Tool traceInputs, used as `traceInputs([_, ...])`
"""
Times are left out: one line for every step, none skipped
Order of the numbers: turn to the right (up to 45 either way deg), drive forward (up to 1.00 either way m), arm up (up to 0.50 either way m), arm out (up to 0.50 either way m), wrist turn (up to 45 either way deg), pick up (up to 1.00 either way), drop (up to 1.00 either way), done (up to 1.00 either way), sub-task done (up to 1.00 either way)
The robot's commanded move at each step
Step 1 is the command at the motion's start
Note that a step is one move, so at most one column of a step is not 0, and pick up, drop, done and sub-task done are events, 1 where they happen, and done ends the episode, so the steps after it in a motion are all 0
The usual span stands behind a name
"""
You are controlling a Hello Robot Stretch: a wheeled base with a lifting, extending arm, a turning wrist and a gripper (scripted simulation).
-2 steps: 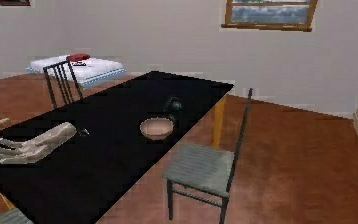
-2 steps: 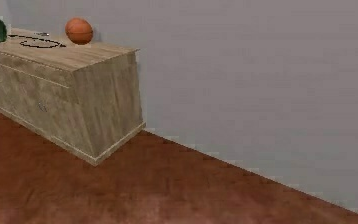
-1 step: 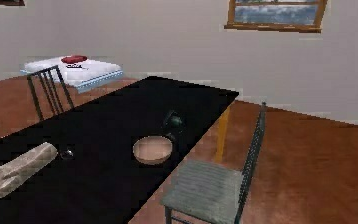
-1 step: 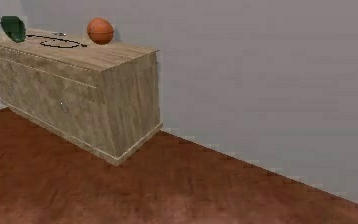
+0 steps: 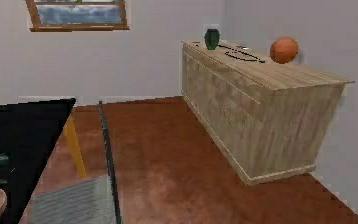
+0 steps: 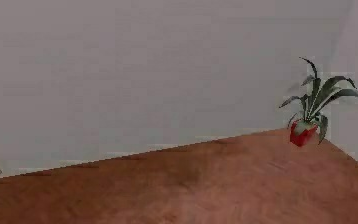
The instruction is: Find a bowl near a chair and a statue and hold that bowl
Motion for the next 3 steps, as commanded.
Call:
traceInputs([45.0, 0.0, 0.0, 0.0, 0.0, 0.0, 0.0, 0.0, 0.0])
traceInputs([27.0, 0.0, 0.0, 0.0, 0.0, 0.0, 0.0, 0.0, 0.0])
traceInputs([3.0, 0.0, 0.0, 0.0, 0.0, 0.0, 0.0, 0.0, 0.0])
